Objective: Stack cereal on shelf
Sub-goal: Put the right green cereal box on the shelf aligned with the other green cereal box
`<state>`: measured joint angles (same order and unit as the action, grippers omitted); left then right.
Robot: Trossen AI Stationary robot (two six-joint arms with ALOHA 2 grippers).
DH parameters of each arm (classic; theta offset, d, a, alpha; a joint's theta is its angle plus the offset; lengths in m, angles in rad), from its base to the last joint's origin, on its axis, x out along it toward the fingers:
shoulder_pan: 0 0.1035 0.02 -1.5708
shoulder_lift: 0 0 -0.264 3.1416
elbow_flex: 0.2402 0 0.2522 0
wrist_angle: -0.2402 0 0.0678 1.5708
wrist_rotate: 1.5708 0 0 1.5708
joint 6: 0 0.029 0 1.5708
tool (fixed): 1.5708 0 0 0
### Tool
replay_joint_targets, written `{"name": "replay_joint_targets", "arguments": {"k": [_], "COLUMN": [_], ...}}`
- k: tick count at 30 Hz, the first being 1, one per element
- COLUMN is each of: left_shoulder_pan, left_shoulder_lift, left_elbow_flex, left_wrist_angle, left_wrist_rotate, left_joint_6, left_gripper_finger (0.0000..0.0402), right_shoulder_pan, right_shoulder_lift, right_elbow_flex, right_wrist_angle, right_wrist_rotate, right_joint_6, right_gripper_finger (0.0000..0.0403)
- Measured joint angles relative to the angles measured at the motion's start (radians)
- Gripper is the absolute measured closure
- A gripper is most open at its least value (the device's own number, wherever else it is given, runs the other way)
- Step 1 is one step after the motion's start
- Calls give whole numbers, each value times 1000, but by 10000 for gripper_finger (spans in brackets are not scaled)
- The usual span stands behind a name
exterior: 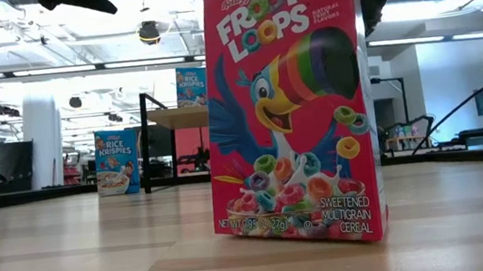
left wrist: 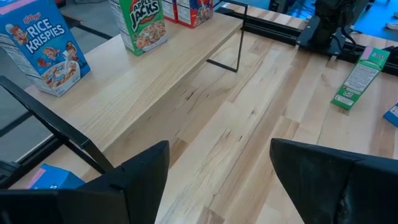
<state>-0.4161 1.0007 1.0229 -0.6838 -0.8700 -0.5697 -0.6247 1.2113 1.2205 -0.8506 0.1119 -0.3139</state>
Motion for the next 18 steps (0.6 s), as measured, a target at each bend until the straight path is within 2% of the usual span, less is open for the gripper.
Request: {"name": "replay_joint_targets", "arguments": {"k": [9, 18], "left_shoulder_pan": [0, 0], "left_shoulder_lift": [0, 0], "left_elbow_flex": [0, 0], "left_wrist_angle": [0, 5], "left_wrist_rotate": [0, 36], "left_joint_6": [-2, 39], "left_gripper_finger": [134, 134], "right_shoulder_pan": [64, 210], "right_shoulder_lift": [-69, -107], "right_elbow_flex": [0, 0], "right_wrist_angle": [-60, -127], "right_wrist_rotate": [-3, -4], "right_joint_6": [107, 246], "right_gripper_finger": [143, 143]}}
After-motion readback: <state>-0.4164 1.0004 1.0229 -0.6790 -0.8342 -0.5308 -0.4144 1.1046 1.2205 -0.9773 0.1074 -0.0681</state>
